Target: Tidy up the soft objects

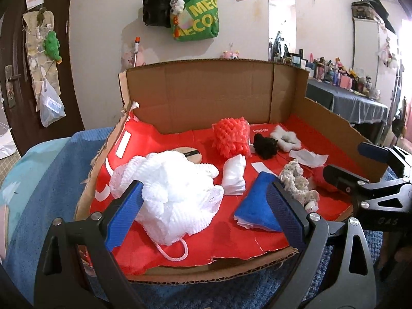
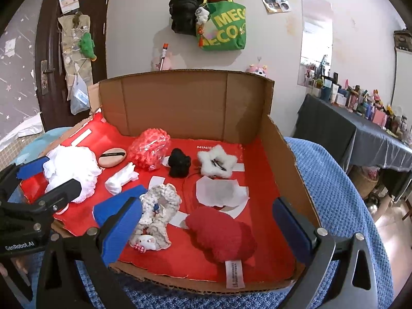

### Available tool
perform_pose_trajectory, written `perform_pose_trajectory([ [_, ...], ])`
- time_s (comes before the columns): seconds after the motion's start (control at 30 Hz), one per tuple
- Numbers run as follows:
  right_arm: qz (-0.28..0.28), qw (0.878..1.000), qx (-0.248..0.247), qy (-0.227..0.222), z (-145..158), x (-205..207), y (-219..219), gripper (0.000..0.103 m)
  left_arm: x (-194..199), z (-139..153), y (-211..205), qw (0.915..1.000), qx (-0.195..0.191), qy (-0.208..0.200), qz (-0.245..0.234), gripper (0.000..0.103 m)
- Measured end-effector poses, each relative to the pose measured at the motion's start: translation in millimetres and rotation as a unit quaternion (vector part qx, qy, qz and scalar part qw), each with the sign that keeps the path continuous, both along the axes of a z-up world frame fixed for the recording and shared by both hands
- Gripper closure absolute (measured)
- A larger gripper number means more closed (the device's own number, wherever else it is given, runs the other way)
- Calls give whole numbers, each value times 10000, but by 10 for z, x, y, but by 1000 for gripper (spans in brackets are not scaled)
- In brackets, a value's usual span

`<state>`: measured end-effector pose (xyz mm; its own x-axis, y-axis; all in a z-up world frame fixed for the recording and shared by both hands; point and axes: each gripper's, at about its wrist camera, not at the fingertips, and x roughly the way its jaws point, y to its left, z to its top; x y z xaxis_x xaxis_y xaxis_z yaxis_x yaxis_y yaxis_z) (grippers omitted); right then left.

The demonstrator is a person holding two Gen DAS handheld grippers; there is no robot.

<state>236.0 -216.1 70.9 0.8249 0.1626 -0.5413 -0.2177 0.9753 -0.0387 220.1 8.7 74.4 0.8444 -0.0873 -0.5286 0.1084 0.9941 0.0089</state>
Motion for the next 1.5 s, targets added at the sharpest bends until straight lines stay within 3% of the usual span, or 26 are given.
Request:
perform_pose_trajectory([
  [1.5,-31,10000,-14,10,-61,-1,-17,0,49,-66,12,9999,-71,102,50,7],
])
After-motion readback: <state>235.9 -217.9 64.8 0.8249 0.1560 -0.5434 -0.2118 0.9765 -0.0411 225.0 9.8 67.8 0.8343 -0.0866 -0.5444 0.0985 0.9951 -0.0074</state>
